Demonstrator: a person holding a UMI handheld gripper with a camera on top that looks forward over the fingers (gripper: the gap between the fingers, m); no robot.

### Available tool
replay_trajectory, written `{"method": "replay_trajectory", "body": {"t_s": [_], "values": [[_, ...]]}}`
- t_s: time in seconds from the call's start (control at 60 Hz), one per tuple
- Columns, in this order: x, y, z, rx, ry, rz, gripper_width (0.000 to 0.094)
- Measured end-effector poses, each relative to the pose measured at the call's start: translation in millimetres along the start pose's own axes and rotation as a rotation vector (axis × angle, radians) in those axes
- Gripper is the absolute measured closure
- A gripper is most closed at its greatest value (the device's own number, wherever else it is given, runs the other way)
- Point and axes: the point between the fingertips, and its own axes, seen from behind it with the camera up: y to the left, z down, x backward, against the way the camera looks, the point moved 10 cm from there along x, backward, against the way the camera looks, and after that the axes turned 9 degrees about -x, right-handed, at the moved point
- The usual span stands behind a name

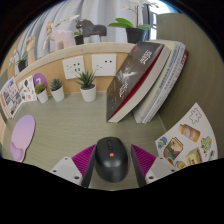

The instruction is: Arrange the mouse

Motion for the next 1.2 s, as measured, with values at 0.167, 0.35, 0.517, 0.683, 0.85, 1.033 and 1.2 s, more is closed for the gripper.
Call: {"method": "replay_trajectory", "body": {"t_s": [0.167, 0.35, 0.517, 0.683, 0.85, 1.033, 1.2], "values": [[-4.8, 1.0, -2.7, -0.042, 0.015, 0.006, 0.0355], [-4.0, 4.6, -0.4, -0.044, 0.002, 0.021, 0.0451], [-4.9, 7.0, -0.3, -0.017, 0.031, 0.040, 0.0571], [-0.3, 14.0, -16.1, -0.045, 0.112, 0.096, 0.0591], [78.5, 76.8, -91.9, -0.059, -0.086, 0.115, 0.0591], [155.2, 205.5, -140.1, -0.048, -0.260, 0.022, 0.0593], [139.2, 311.1, -114.6, -0.007, -0.230, -0.045, 0.0593]]}}
